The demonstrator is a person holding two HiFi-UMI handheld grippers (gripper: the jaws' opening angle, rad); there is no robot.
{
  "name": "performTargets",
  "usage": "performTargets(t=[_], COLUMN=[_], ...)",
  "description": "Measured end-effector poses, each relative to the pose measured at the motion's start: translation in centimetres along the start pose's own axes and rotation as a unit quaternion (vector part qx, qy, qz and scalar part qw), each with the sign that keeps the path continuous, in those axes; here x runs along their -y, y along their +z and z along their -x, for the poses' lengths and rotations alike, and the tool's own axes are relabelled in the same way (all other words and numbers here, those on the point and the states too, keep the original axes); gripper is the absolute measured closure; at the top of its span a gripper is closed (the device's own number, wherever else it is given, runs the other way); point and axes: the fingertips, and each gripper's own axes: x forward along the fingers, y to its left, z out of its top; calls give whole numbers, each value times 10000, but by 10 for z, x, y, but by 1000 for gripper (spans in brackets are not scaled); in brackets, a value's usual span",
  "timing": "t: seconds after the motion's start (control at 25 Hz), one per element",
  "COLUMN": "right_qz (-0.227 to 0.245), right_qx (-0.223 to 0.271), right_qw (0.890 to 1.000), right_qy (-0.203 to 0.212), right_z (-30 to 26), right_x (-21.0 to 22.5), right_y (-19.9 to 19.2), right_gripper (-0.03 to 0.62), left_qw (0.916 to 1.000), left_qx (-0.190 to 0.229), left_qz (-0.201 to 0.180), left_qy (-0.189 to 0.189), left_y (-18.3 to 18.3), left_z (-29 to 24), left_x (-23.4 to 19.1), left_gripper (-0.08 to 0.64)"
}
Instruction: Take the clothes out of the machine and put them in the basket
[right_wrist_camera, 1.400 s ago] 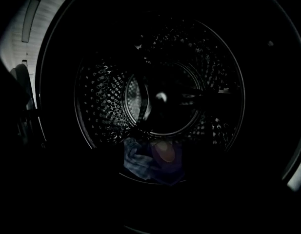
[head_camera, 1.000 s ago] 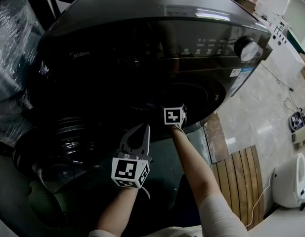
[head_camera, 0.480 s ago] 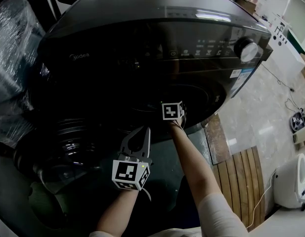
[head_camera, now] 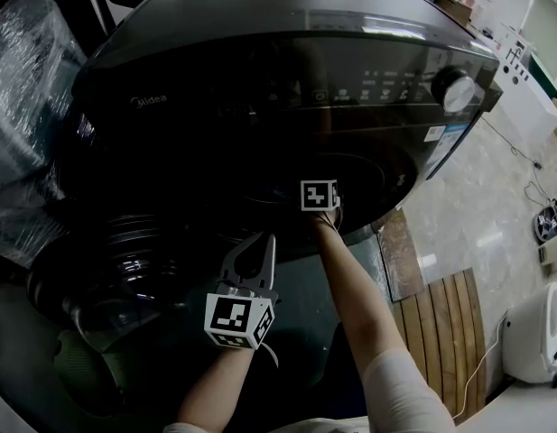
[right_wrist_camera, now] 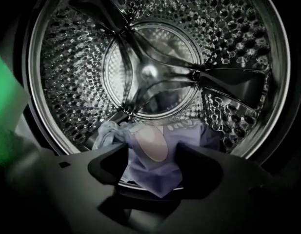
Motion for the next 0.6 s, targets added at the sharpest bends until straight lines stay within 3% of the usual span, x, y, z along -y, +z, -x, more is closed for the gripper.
performTargets(t=[0.6], right_qz=[129], right_qx=[68], right_qw=[9998], right_qy=[-152], right_z=[-1], right_x=[7], right_y=[2], right_gripper=[445], left_qw=[9999], left_qx=[6], left_qz=[-65], left_qy=[98], left_y=[0], left_z=[1], left_x=[-5], left_gripper=[540])
